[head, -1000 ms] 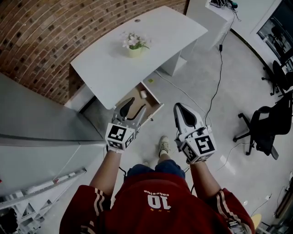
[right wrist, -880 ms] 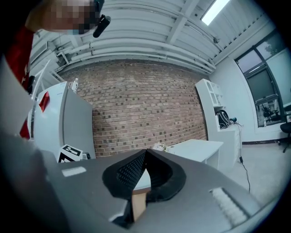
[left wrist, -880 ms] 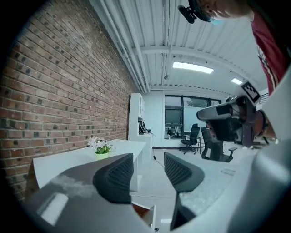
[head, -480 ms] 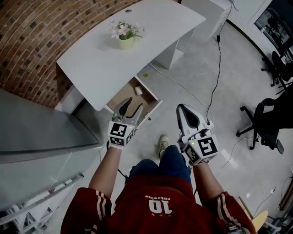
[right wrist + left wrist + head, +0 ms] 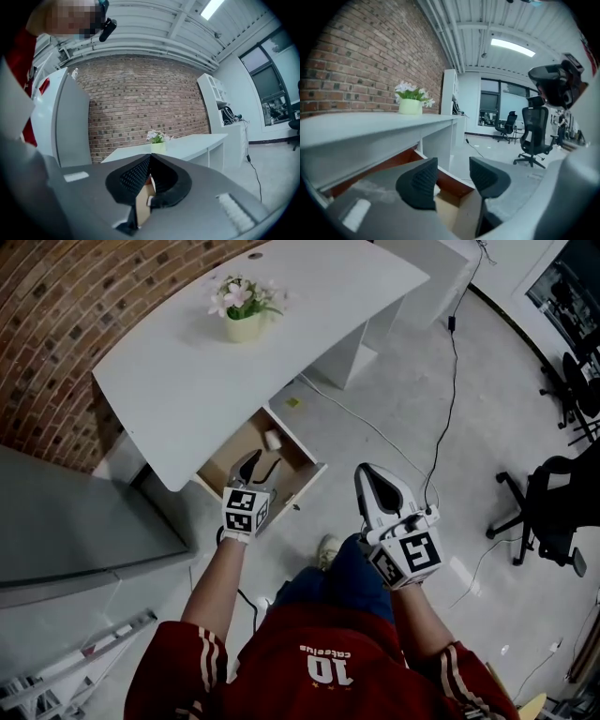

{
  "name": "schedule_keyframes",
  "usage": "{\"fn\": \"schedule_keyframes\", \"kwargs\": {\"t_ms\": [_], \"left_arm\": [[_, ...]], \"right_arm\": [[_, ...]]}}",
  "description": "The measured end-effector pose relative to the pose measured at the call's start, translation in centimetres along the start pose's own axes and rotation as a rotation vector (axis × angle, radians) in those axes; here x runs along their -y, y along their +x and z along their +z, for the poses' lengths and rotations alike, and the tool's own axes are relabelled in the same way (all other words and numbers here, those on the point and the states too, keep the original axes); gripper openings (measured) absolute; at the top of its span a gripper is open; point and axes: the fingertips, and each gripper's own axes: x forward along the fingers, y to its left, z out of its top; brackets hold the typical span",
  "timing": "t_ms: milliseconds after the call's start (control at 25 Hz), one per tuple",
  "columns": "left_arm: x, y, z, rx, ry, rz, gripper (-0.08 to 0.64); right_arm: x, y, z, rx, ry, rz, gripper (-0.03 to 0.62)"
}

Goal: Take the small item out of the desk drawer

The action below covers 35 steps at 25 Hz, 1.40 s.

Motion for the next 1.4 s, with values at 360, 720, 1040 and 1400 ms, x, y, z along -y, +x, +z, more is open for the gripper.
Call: {"fn": "schedule_keyframes", "kwargs": {"t_ms": [360,720,1040,1400], "left_arm": [[-4.6,8.4,-9.5,-0.157,-0.081,0.088,0.225],[-8.1,13.3,-14.5,-0.211,-0.188,0.163,0.25],[-7.6,14.9,-15.8,-0.281,-0.25,0.12,0.186],[-5.3,10.3,-11.1,-0.28,-0.19,0.082,0.164]], "right_arm": [[3.7,2.5,-3.1,-0.028,0.008,0.038,-0.002],[6.5,4.5,-6.6,-0.036,0.046,0.066,-0.002],[7.7,3.9,-8.3,-0.069,0.034,0.041,-0.002],[6.1,1.7,-3.5,-0.066,0.047,0.015,-0.002]]}}
